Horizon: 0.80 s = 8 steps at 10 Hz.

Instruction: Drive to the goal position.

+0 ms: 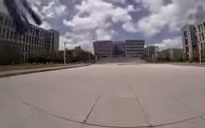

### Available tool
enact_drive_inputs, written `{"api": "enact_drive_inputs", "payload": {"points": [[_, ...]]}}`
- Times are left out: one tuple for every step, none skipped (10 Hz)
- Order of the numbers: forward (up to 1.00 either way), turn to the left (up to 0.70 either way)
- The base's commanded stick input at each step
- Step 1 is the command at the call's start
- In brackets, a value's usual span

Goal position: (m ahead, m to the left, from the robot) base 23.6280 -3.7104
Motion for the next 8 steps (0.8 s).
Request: {"api": "enact_drive_inputs", "payload": {"points": [[0.70, 0.00], [0.70, 0.00], [0.70, 0.00], [0.70, 0.00], [0.70, 0.00], [0.70, 0.00], [0.70, 0.00], [0.70, 0.00]]}}
